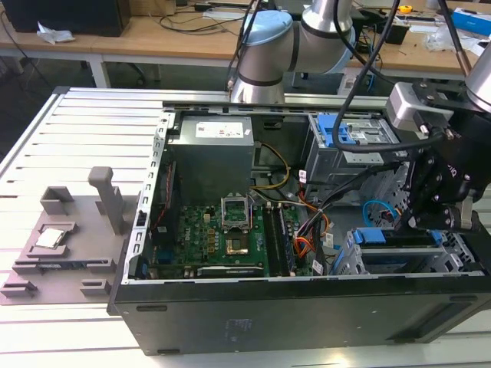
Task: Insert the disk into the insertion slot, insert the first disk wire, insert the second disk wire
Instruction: 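Insert the second disk wire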
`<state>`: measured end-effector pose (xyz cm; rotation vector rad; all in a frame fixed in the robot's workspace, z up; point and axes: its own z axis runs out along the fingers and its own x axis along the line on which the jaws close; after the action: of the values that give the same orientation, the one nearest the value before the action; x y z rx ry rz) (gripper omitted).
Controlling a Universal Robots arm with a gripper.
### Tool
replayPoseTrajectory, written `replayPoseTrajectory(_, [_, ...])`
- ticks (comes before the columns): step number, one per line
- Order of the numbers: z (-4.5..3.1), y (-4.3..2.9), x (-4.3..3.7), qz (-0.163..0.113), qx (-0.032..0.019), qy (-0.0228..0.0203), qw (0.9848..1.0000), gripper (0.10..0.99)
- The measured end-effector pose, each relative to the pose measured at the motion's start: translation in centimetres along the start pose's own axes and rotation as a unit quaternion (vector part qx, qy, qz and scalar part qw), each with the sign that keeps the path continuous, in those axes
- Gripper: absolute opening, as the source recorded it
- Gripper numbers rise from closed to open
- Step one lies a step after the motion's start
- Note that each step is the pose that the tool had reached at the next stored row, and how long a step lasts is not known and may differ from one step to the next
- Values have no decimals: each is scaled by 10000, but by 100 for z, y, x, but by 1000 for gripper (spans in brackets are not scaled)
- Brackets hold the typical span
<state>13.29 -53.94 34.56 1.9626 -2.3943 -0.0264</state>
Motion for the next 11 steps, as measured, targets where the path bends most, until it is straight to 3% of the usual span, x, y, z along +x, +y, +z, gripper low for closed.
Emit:
replayPoseTrajectory(8, [-1, 0, 2, 330, -6, -3, 9995, 106])
replayPoseTrajectory(11, [1, -2, 10, 437, 4, 48, 9990, 106])
